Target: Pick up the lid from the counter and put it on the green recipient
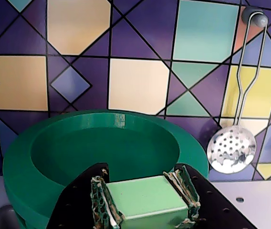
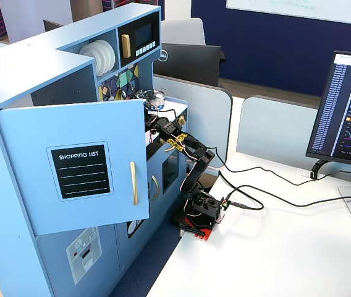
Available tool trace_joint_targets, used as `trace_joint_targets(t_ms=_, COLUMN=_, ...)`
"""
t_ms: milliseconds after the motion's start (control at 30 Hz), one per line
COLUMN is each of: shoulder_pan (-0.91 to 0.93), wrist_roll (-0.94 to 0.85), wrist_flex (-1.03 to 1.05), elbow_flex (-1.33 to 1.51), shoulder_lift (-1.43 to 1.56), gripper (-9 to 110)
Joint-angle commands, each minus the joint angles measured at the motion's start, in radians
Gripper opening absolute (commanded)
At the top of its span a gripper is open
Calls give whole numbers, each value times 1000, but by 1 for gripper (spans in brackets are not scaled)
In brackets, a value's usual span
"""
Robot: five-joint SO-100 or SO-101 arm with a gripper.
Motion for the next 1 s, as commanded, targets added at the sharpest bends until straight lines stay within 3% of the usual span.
trace_joint_targets(t_ms=0, shoulder_pan=-11, wrist_roll=-15, wrist_flex=-9, elbow_flex=-2, shoulder_lift=38, gripper=0)
trace_joint_targets(t_ms=200, shoulder_pan=-12, wrist_roll=-6, wrist_flex=-8, elbow_flex=15, shoulder_lift=49, gripper=1)
trace_joint_targets(t_ms=367, shoulder_pan=-8, wrist_roll=29, wrist_flex=-28, elbow_flex=12, shoulder_lift=54, gripper=27)
trace_joint_targets(t_ms=500, shoulder_pan=-9, wrist_roll=15, wrist_flex=-46, elbow_flex=-15, shoulder_lift=52, gripper=36)
trace_joint_targets(t_ms=733, shoulder_pan=-9, wrist_roll=-51, wrist_flex=-28, elbow_flex=-138, shoulder_lift=67, gripper=36)
trace_joint_targets(t_ms=967, shoulder_pan=-3, wrist_roll=-77, wrist_flex=172, elbow_flex=-210, shoulder_lift=232, gripper=33)
